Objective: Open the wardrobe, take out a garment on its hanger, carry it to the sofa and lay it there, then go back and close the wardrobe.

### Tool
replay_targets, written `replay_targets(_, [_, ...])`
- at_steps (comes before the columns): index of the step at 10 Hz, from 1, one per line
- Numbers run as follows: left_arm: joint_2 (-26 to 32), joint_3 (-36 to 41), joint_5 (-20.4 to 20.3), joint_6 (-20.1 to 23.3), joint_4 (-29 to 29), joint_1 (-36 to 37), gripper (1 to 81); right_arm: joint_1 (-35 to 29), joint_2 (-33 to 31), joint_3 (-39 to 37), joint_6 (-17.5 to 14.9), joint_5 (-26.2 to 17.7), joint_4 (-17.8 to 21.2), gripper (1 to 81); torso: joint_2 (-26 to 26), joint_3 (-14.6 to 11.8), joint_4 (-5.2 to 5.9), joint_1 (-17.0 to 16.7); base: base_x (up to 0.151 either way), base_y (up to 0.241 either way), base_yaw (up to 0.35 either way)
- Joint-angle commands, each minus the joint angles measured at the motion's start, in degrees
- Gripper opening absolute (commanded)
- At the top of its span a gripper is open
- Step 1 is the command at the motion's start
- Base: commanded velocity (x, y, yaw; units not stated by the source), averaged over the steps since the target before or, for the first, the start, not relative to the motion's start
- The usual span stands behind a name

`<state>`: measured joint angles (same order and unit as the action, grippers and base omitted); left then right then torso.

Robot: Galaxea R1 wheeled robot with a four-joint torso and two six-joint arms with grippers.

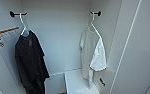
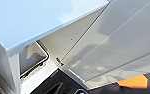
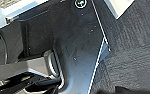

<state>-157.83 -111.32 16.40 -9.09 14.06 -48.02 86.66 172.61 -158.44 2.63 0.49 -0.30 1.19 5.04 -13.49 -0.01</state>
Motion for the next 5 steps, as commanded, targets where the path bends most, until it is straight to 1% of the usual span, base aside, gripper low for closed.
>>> replay_targets(1, [1.2, 4.5, 3.6, -1.7, -1.7, 13.4, 81.1, -2.3, -0.6, 0.2, 0.1, -3.0, 0.7, 81.1, 0.0, 0.0, 0.0, 0.0, 0.0, 0.0, 0.0])
replay_targets(3, [0.8, 4.6, 5.3, -2.6, -2.1, 18.0, 81.1, -2.4, -0.4, 0.6, 0.1, -3.0, 0.7, 81.1, 0.0, 0.0, 0.0, 0.0, 0.0, 0.0, 0.0])
replay_targets(5, [0.5, 4.6, 5.3, -3.0, -3.8, 22.6, 81.1, -2.5, 0.0, 0.6, 0.1, -3.0, 0.7, 81.1, 0.0, 0.0, 0.0, 0.0, 0.0, 0.0, 0.0])
